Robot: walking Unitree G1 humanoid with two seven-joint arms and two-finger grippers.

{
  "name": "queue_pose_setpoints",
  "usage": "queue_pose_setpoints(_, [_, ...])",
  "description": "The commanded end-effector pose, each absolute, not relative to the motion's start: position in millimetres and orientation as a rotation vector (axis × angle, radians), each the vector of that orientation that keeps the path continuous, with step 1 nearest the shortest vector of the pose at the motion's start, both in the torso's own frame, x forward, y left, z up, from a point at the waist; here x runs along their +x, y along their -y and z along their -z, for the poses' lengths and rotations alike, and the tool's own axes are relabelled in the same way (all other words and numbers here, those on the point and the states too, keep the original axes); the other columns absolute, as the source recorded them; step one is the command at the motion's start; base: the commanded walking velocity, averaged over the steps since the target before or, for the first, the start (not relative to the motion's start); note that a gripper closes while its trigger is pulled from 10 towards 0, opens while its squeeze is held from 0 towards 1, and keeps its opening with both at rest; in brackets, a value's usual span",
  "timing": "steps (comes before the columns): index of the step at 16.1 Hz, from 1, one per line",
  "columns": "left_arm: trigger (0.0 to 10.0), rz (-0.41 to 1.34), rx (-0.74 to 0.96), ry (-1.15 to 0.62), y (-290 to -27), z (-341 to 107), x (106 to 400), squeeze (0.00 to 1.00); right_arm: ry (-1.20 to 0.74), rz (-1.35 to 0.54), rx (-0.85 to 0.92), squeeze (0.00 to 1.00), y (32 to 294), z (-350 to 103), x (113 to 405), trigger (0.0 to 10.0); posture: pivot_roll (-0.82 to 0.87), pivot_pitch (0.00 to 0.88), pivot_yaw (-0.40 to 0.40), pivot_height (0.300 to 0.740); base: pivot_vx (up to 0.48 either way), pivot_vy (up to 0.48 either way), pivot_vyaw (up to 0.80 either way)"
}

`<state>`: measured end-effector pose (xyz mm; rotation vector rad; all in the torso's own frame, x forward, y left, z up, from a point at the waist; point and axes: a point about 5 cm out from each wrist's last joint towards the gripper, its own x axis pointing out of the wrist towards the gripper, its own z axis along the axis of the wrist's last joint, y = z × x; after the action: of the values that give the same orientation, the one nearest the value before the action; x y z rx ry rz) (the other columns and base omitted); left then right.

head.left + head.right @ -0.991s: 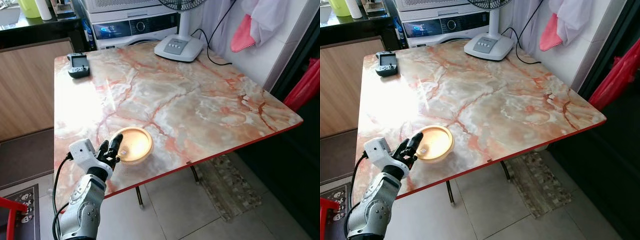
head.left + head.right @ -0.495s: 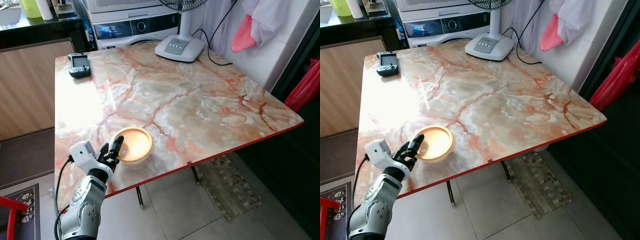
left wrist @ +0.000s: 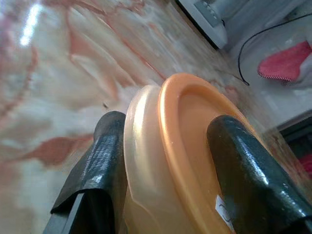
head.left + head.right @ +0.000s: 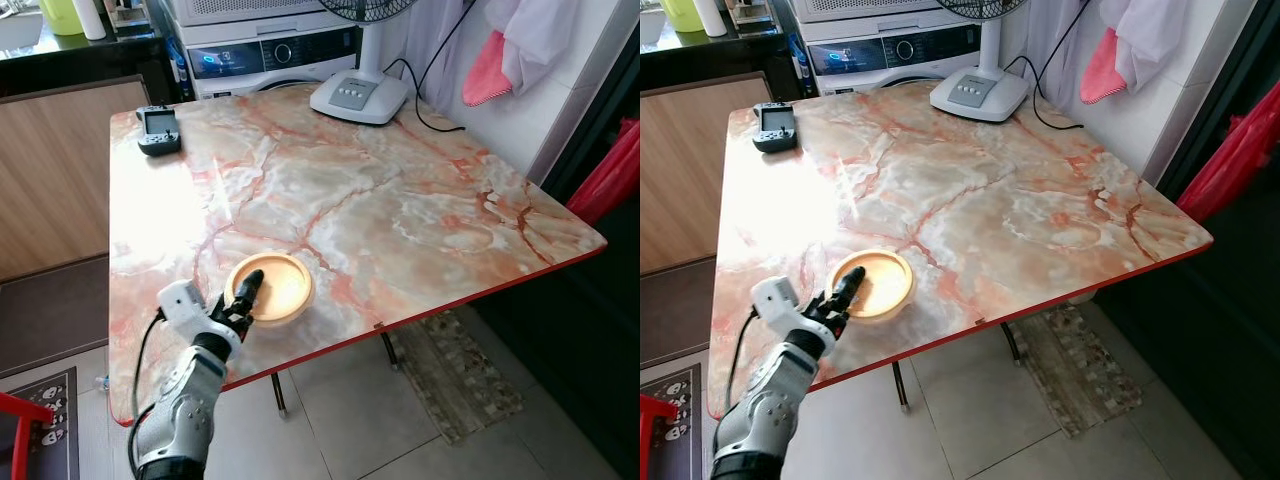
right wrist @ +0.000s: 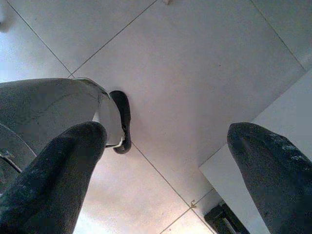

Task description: Restocking fridge

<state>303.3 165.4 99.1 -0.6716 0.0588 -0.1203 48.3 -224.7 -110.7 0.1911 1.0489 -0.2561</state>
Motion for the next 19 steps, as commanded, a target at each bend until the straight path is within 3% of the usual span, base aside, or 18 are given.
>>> queue_pose_setpoints(1, [2.8, 0.132, -0.684, -0.064, -162, -97, 305, 0.00, -1.063, 0.255, 0.175, 0.00, 227, 111, 43, 10.0, 0.10, 0.087, -0.059, 0.740, 0.000, 0.000, 0.00])
queue_pose_setpoints(2, [0.0, 0.126, -0.685, -0.071, -161, -96, 306, 0.00, -1.065, 0.253, 0.173, 0.00, 227, 111, 43, 10.0, 0.09, 0.087, -0.061, 0.740, 0.000, 0.000, 0.00])
queue_pose_setpoints(12, [0.0, 0.096, -0.715, -0.010, -167, -101, 309, 0.00, -1.074, 0.242, 0.159, 0.00, 227, 111, 44, 10.0, 0.09, 0.088, -0.060, 0.740, 0.000, 0.000, 0.00])
queue_pose_setpoints(19, [0.0, 0.138, -0.710, 0.195, -173, -146, 302, 0.00, -1.078, 0.241, 0.157, 0.00, 227, 111, 43, 10.0, 0.10, 0.089, -0.057, 0.740, 0.000, 0.000, 0.00])
